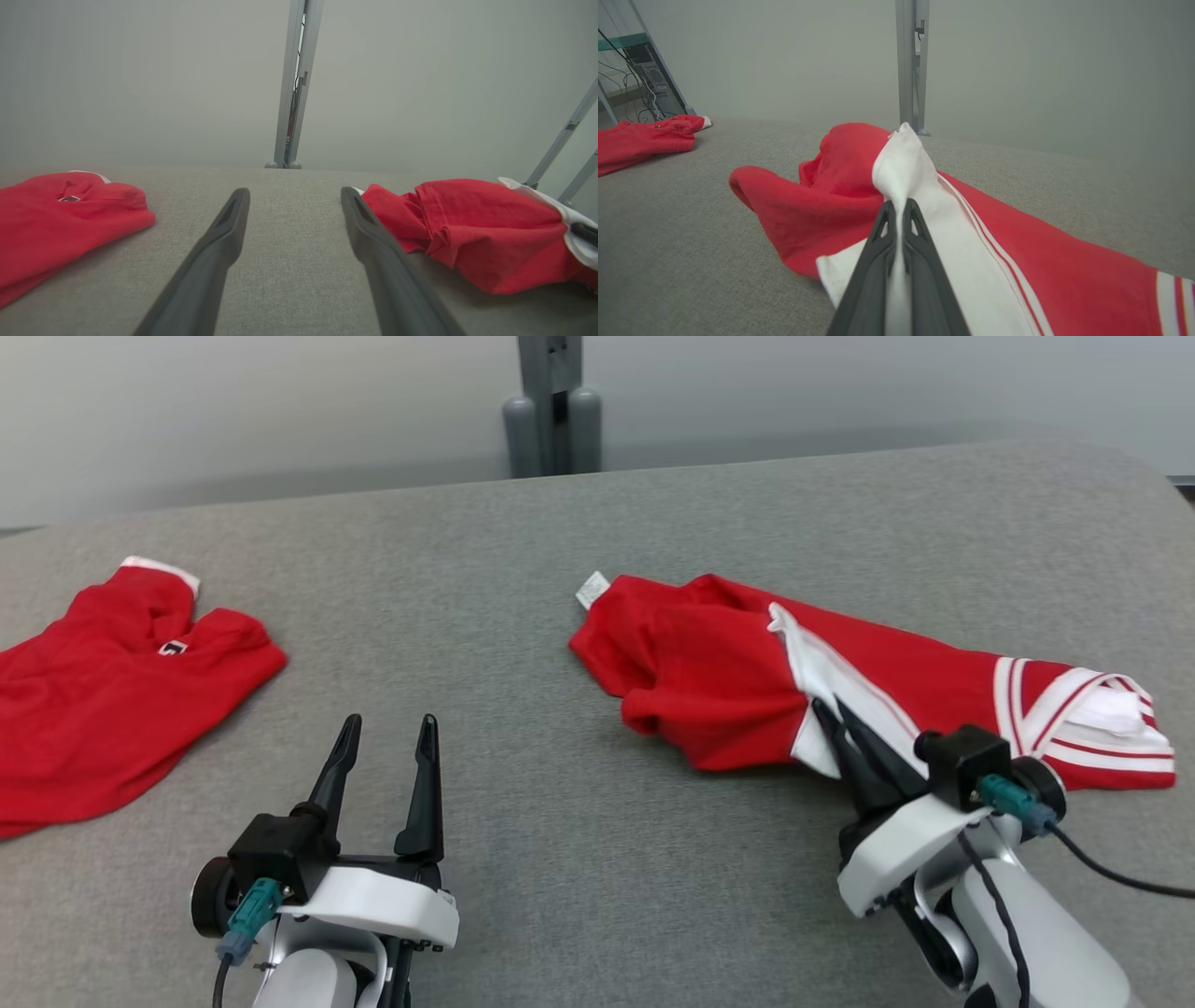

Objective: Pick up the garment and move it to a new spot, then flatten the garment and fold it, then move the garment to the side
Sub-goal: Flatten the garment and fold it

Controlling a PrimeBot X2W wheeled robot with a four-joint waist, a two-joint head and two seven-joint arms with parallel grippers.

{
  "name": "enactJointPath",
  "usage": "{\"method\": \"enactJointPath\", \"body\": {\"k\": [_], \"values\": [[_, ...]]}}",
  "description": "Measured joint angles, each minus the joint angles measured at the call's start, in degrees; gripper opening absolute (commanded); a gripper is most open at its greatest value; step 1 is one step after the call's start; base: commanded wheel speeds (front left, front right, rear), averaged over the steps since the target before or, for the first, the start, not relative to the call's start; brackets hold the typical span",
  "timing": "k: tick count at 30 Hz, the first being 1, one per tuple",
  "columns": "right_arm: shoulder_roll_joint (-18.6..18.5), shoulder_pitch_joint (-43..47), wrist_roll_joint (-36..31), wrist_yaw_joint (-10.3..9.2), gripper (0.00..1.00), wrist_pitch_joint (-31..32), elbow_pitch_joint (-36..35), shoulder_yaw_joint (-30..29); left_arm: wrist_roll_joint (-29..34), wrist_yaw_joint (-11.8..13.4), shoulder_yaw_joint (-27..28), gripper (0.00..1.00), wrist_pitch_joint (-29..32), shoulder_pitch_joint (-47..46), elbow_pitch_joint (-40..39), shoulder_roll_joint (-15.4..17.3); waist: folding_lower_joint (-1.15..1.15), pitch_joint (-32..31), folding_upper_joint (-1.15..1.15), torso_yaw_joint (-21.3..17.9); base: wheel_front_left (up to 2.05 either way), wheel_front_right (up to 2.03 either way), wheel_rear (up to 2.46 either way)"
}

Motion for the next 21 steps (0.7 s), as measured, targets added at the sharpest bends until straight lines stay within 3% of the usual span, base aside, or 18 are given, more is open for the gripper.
{"method": "enactJointPath", "body": {"k": [13, 14, 15, 21], "values": [[-6.45, 7.11, 7.71, 0.0, 0.0, 3.57, -7.1, 15.08, 0.34, -0.27, 1.37, 1.0, 0.0, 1.64, 0.41, -0.01, 0.0, -2.69, 0.0, -7.27, 0.0, 0.0, 0.0], [-6.78, 7.55, 8.37, 0.0, 0.22, 3.97, -7.06, 15.61, 0.34, -0.29, 1.33, 1.0, 0.01, 1.69, 0.47, -0.02, 0.0, -2.84, 0.0, -7.67, 0.0, 0.0, 0.0], [-7.21, 7.81, 8.57, 0.0, 0.98, 4.07, -6.94, 16.02, 0.4, -0.35, 1.27, 1.0, 0.0, 1.69, 0.54, -0.02, 0.0, -2.98, 0.0, -8.0, 0.0, 0.0, 0.0], [-7.51, 7.84, 8.42, 0.0, 1.0, 4.35, -4.85, 15.59, 0.47, -0.36, 1.4, 1.0, 0.0, 1.69, 0.67, -0.01, 0.0, -3.6, 0.0, -9.33, 0.0, 0.0, 0.0]]}}
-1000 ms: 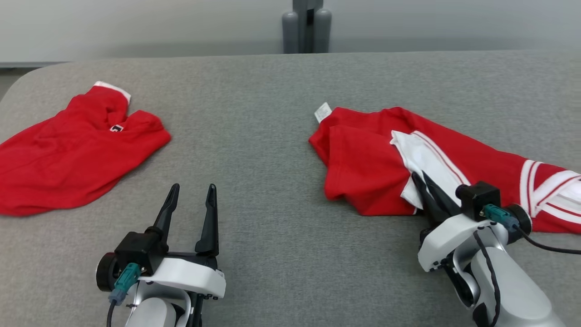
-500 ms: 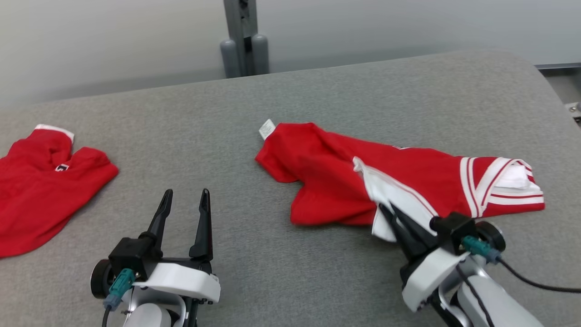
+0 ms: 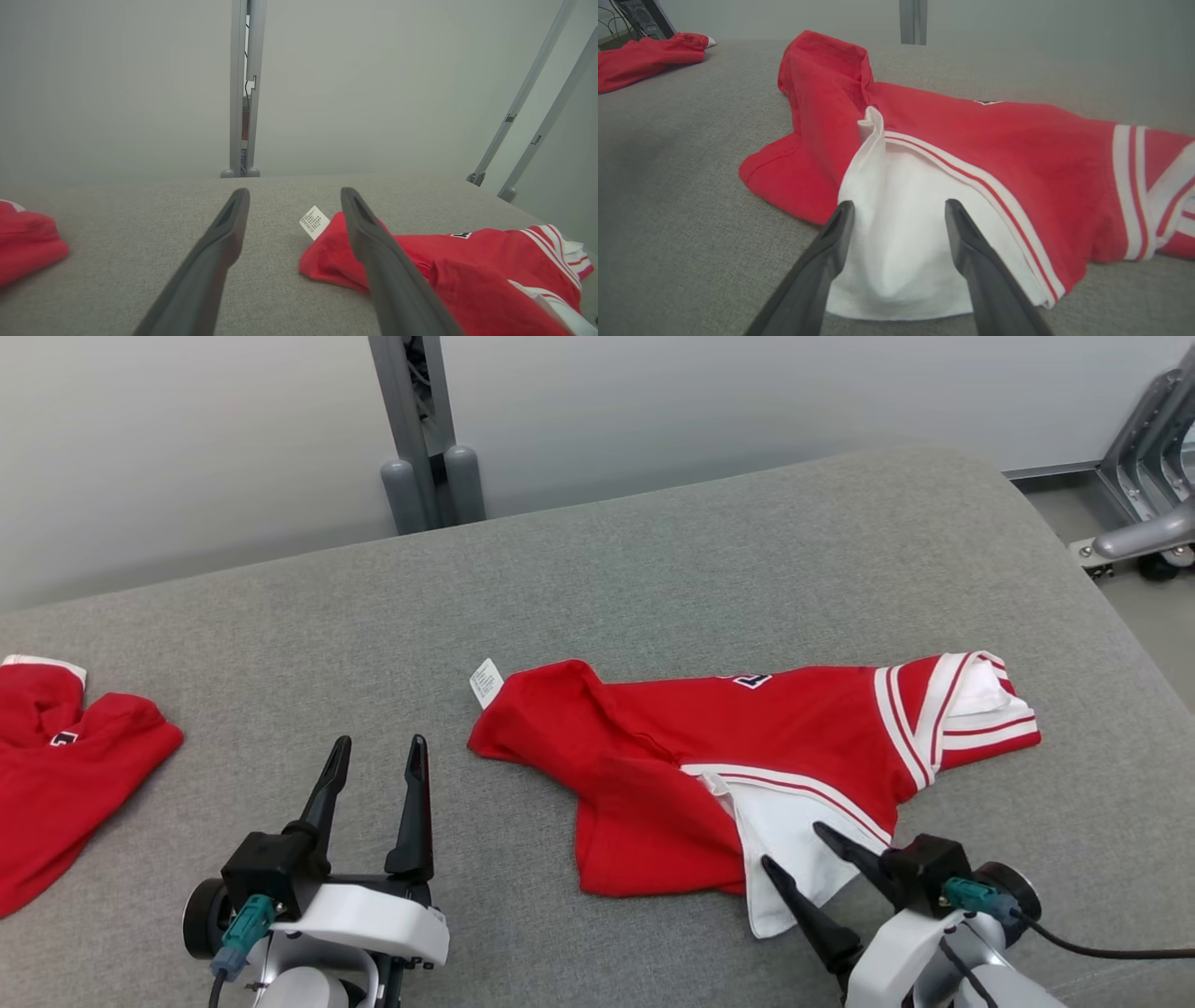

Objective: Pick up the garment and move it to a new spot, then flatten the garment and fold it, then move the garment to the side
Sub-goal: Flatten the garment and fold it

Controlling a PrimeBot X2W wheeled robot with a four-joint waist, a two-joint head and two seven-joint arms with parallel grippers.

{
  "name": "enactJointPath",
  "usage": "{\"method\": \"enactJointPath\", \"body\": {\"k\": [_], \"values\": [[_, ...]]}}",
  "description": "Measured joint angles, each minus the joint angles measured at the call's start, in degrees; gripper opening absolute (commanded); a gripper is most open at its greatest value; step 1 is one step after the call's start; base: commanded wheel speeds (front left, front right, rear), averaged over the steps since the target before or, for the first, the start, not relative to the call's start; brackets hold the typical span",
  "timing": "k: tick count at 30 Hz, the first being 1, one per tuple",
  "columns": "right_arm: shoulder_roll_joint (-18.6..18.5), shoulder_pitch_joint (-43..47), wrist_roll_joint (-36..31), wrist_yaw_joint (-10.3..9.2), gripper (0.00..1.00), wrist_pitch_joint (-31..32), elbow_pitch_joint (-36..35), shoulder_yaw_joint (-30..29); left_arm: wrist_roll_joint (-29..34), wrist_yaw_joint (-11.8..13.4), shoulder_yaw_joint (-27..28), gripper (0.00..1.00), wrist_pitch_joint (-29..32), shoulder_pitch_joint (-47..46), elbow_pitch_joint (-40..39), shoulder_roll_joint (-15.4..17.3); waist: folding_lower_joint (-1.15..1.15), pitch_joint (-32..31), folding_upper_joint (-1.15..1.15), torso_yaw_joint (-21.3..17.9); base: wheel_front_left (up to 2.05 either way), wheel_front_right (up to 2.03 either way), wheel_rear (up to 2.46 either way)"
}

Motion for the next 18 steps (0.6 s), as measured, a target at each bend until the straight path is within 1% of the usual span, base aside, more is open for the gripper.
{"method": "enactJointPath", "body": {"k": [5, 8, 12, 15, 18], "values": [[0.29, -0.34, -0.78, 0.0, 1.0, -1.88, 0.16, -3.85, 0.22, 0.0, 0.2, 1.0, 0.0, 0.84, 0.1, 0.01, 0.0, -0.58, 0.0, -1.07, 0.0, 0.0, 0.0], [0.54, 0.07, -1.37, 0.0, 1.0, -2.92, -1.16, -5.9, 0.22, 0.03, 0.13, 1.0, 0.0, 0.88, 0.01, 0.0, 0.0, -0.98, 0.0, -1.71, 0.0, 0.0, 0.0], [-0.16, 2.91, -2.48, 0.0, 1.0, -3.78, -4.61, -5.14, 0.22, 0.12, 0.0, 1.0, 0.0, 0.93, -0.18, -0.01, 0.0, -1.11, 0.0, -2.34, 0.0, 0.0, 0.0], [-1.77, 5.74, -4.14, 0.01, 1.0, -4.03, -7.95, -2.8, 0.23, 0.18, -0.04, 1.0, 0.0, 0.88, -0.25, 0.0, 0.0, -0.68, 0.0, -2.57, 0.0, 0.0, 0.0], [-2.23, 7.39, -5.34, 0.01, 1.0, -4.11, -10.34, -1.37, 0.25, 0.09, -0.02, 1.0, 0.0, 0.77, -0.26, -0.02, 0.0, -0.31, 0.0, -2.54, 0.0, 0.0, 0.0]]}}
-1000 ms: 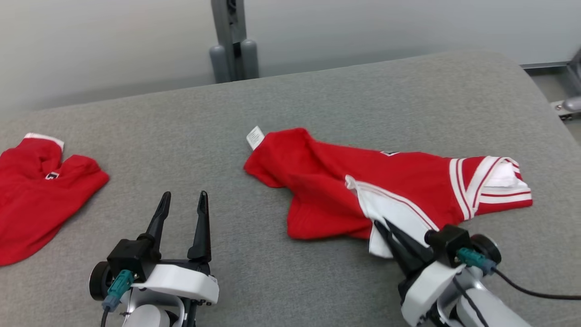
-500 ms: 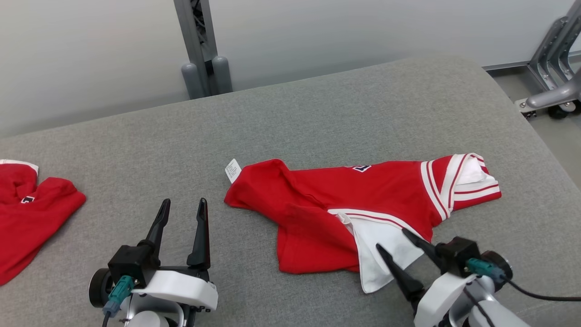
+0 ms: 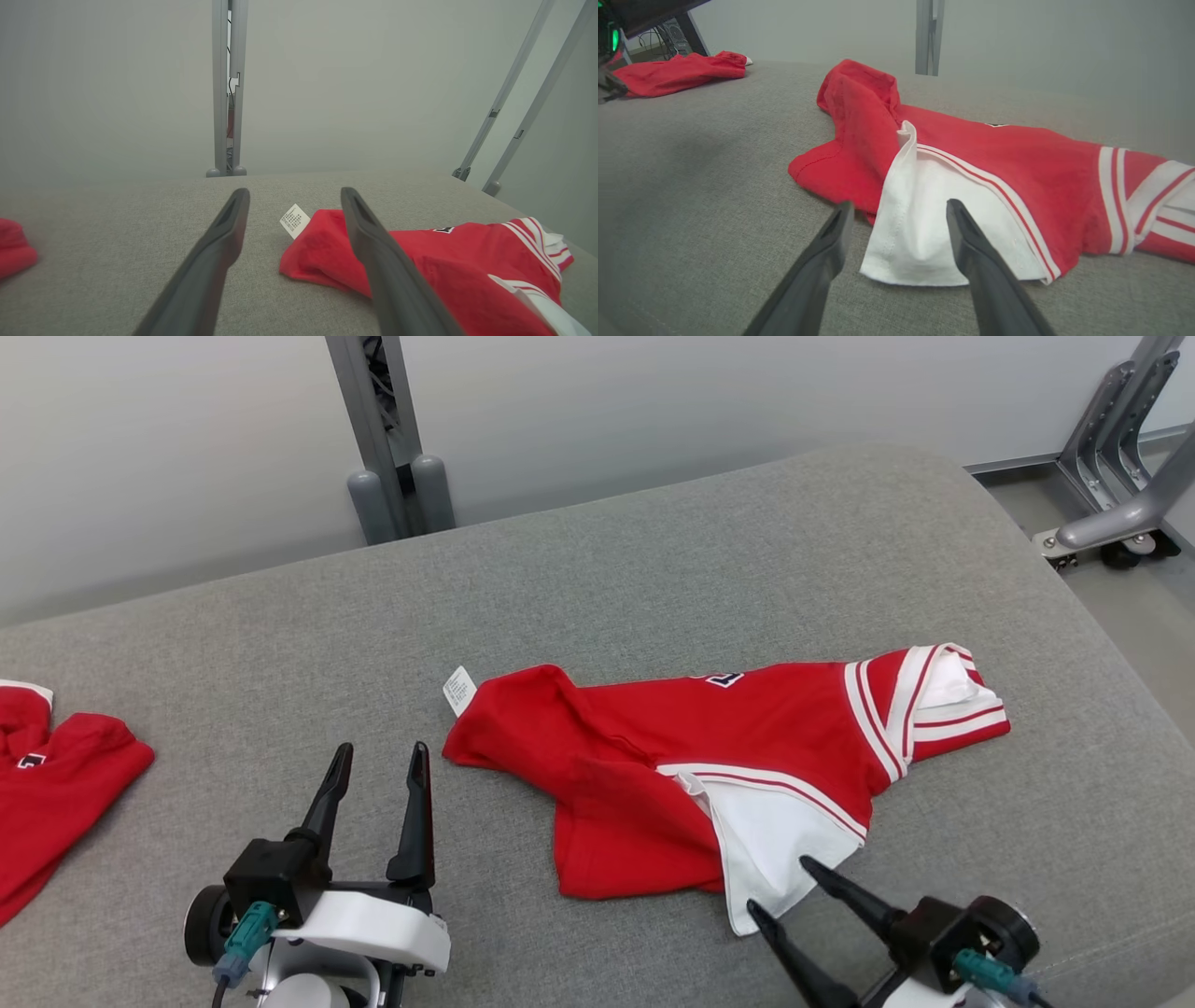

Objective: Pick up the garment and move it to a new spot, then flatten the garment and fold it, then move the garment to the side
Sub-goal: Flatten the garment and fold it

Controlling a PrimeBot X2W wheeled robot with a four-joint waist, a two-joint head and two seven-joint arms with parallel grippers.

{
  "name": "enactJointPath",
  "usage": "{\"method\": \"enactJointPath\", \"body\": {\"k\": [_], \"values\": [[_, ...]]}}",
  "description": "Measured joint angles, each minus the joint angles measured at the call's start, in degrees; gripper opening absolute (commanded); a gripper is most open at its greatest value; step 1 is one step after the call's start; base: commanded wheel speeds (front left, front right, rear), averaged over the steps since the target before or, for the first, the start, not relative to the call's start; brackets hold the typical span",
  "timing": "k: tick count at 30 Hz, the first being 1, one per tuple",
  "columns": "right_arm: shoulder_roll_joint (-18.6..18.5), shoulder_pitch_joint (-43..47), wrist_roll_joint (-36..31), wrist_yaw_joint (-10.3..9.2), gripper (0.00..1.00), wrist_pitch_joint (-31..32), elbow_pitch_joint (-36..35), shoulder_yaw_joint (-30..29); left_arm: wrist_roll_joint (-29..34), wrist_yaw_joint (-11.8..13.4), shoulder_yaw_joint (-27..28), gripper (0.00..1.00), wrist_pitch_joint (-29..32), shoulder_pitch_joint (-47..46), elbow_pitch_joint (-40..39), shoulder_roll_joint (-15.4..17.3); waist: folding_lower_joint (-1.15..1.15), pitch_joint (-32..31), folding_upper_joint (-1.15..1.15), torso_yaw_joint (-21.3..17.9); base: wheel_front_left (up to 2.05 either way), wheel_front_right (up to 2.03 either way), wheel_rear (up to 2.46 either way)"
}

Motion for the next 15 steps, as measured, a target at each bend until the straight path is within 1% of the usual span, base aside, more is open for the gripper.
{"method": "enactJointPath", "body": {"k": [5, 11, 15], "values": [[-0.52, 0.93, -2.27, 0.0, 1.0, -0.05, -0.11, 1.65, 0.05, -0.22, -0.26, 1.0, 0.0, -0.2, 0.13, 0.02, 0.0, 0.49, 0.0, 0.56, 0.0, 0.0, 0.0], [0.38, 1.09, -4.83, 0.0, 1.0, -0.08, 4.25, 2.13, 0.09, -0.22, -0.54, 1.0, 0.0, -0.59, 0.37, 0.04, 0.0, 1.28, 0.0, 2.38, 0.0, 0.0, 0.0], [1.4, 0.25, -5.34, 0.0, 1.0, -0.09, 7.27, 1.85, 0.26, -0.23, -0.42, 1.0, 0.0, -1.14, 0.42, 0.04, 0.0, 1.91, 0.0, 3.55, 0.0, 0.0, 0.0]]}}
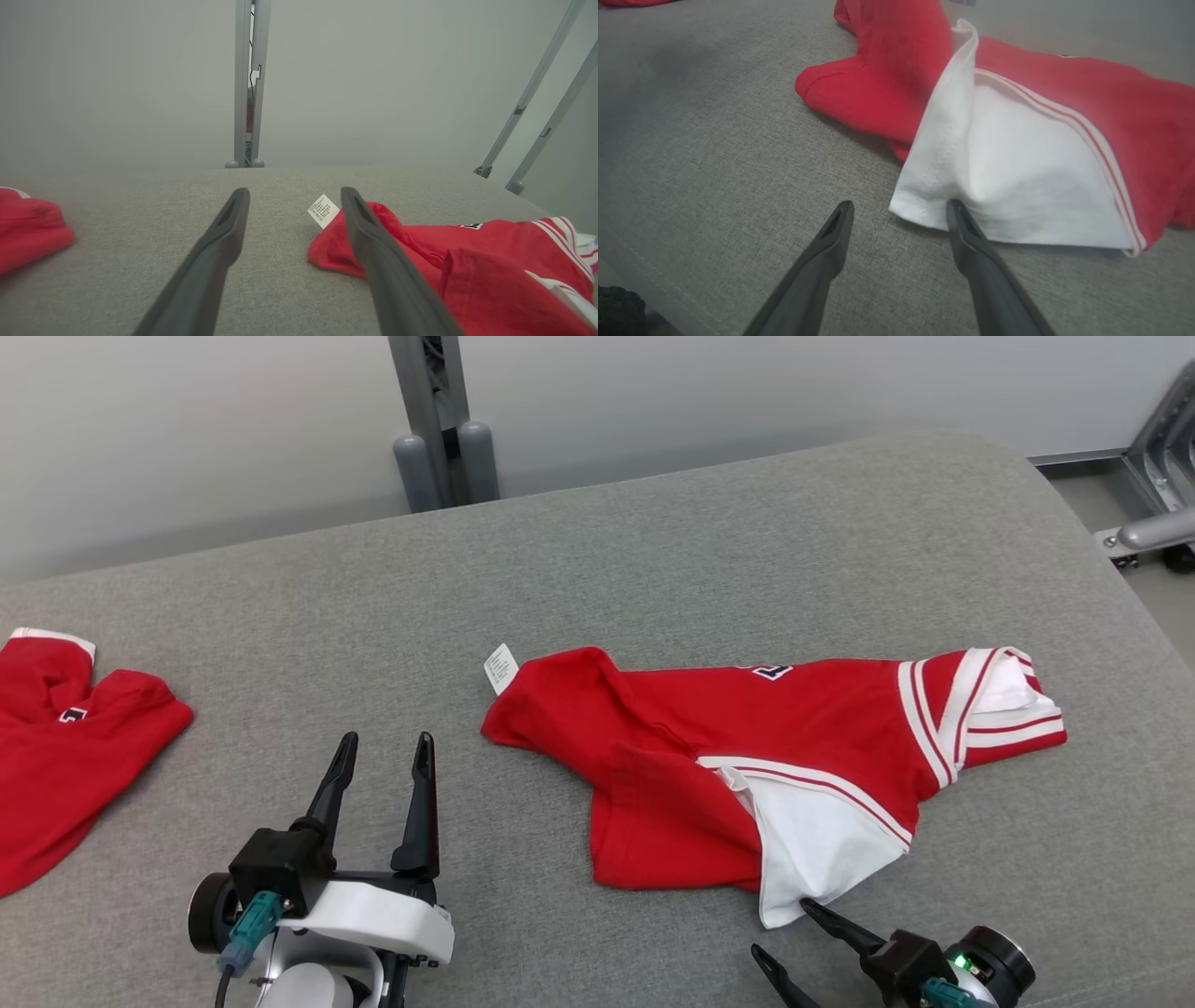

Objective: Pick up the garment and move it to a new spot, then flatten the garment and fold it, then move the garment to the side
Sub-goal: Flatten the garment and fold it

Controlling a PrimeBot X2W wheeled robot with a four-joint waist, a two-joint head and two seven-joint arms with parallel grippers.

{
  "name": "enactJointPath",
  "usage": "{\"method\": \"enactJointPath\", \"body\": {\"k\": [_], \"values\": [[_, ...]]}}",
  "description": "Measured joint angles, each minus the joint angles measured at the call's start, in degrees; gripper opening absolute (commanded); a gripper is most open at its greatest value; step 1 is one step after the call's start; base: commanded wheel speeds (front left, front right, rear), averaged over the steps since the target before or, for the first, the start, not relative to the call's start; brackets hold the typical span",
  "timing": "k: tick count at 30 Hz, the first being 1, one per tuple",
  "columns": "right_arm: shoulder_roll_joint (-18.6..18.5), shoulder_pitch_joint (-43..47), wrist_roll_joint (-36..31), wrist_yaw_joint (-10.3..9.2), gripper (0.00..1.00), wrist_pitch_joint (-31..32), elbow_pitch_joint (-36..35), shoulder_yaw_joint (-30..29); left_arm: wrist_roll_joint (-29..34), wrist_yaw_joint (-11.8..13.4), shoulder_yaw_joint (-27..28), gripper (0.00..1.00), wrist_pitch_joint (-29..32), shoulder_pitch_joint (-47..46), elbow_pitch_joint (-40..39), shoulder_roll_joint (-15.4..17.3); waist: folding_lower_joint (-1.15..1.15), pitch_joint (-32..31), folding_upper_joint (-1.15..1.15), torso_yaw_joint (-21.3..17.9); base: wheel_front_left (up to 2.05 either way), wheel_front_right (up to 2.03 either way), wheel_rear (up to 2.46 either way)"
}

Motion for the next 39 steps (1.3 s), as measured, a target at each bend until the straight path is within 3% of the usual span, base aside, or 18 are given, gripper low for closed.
{"method": "enactJointPath", "body": {"k": [9, 20, 21, 22, 23, 32, 39], "values": [[2.4, -1.46, -2.54, 0.0, 1.0, 0.0, 4.37, -2.98, 0.25, -0.08, -0.03, 1.0, 0.0, -0.19, 0.12, -0.01, 0.0, 1.08, 0.0, 2.01, 0.0, 0.0, 0.0], [5.46, -1.08, -4.87, 0.0, 1.0, 0.0, 4.87, -7.99, 0.35, -0.27, 0.05, 1.0, 0.0, -0.26, 0.13, -0.02, 0.0, 1.84, 0.0, 2.75, 0.0, 0.0, 0.0], [5.77, -1.08, -4.83, 0.0, 0.57, 0.0, 4.93, -8.08, 0.36, -0.3, 0.01, 1.0, 0.0, -0.31, 0.14, -0.02, 0.0, 1.91, 0.0, 2.81, 0.0, 0.0, 0.0], [6.03, -1.08, -4.7, 0.0, 0.37, 0.0, 5.0, -8.15, 0.38, -0.34, -0.02, 1.0, 0.0, -0.32, 0.18, -0.02, 0.0, 1.97, 0.0, 2.87, 0.0, 0.0, 0.0], [6.19, -1.07, -4.58, 0.0, 0.0, 0.0, 5.06, -8.27, 0.38, -0.34, -0.04, 1.0, 0.0, -0.32, 0.24, -0.02, 0.0, 2.0, 0.0, 2.93, 0.0, 0.0, 0.0], [6.32, -0.38, -3.24, 0.0, 0.0, 0.0, 4.9, -9.45, 0.59, -0.31, 0.73, 1.0, 0.0, -0.27, 0.53, 0.01, 0.0, 1.31, 0.0, 2.17, 0.0, 0.0, 0.0], [4.04, 0.55, -1.78, 0.0, 0.0, 0.0, 0.85, -12.91, 0.42, -0.01, 0.8, 1.0, 0.01, -0.13, 0.24, -0.01, 0.0, 0.16, 0.0, -0.33, 0.0, 0.0, 0.0]]}}
